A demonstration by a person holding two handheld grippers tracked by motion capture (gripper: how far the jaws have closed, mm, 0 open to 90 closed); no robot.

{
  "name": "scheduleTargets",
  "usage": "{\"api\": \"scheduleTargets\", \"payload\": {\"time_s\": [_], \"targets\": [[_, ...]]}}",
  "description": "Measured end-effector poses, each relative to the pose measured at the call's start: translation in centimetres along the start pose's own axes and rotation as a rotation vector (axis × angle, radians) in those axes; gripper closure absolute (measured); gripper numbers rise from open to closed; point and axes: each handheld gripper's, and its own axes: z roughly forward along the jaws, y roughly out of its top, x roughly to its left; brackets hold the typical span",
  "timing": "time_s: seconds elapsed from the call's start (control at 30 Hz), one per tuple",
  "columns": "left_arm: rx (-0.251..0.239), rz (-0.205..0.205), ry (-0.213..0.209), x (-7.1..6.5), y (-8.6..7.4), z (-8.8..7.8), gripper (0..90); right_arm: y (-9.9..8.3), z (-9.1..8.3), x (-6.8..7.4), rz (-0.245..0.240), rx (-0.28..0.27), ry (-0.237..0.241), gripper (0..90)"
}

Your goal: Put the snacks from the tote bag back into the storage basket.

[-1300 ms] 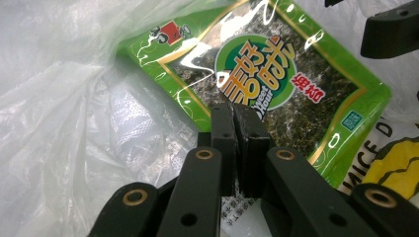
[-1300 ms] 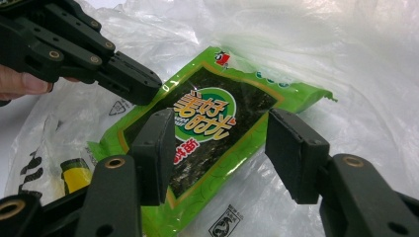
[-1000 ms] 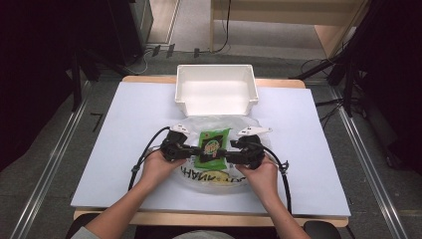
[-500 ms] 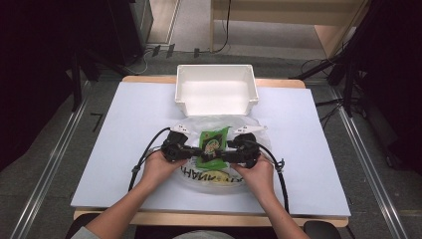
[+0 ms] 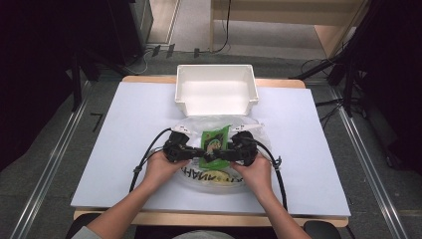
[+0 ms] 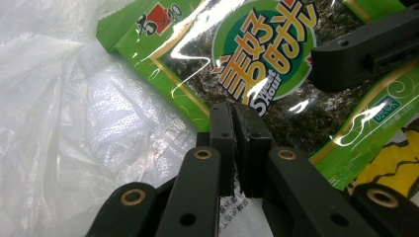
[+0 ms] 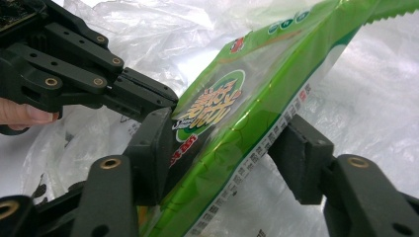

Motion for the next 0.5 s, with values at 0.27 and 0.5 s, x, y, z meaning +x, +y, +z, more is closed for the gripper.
{"api": "scheduleTargets", "payload": {"time_s": [0.27, 0.5], "targets": [[0.002, -0.004, 0.011, 0.0, 0.2, -0.7, 81.9, -0.1, -0.3, -0.1, 0.002, 0.001, 0.015, 52.1], [-0.065, -0.043, 0.016, 0.8, 0.3, -2.6, 77.4, 0.0, -1.0, -0.1, -0.002, -0.018, 0.044, 59.7]]}}
